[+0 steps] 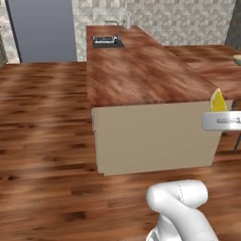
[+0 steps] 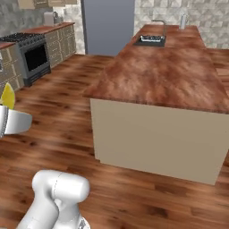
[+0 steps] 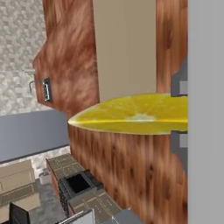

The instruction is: There is a bowl on the dining counter. Grab a lemon wedge from the fridge and place it in the bowl. Then get the liquor bottle and glass cup from the cabinet and place them next to the bowl.

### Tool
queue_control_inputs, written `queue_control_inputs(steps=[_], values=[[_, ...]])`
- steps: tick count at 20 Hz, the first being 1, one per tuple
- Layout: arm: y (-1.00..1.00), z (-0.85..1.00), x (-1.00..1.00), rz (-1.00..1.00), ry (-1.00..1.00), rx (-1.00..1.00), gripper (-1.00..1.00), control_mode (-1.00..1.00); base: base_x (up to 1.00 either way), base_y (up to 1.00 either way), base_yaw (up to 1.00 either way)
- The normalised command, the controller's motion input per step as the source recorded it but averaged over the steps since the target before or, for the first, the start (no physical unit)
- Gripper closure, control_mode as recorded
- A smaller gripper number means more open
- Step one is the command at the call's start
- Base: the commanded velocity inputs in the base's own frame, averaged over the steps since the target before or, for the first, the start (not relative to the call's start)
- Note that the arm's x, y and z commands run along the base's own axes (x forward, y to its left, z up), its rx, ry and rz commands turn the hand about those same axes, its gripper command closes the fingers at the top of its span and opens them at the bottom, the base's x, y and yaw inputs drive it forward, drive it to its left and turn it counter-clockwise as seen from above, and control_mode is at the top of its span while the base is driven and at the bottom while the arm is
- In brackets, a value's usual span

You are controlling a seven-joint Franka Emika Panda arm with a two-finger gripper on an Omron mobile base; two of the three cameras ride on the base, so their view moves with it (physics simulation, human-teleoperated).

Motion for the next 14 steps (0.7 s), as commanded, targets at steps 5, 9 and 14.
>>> queue_control_inputs(steps=[5,9,14], values=[[0.0,0.0,0.0,0.0,0.0,0.0,1.0,1.0,0.09,-1.0,0.0],[0.0,0.0,0.0,0.0,0.0,0.0,1.0,1.0,0.2,-1.0,0.0],[0.0,0.0,0.0,0.0,0.0,0.0,1.0,1.0,0.24,-1.0,0.0]])
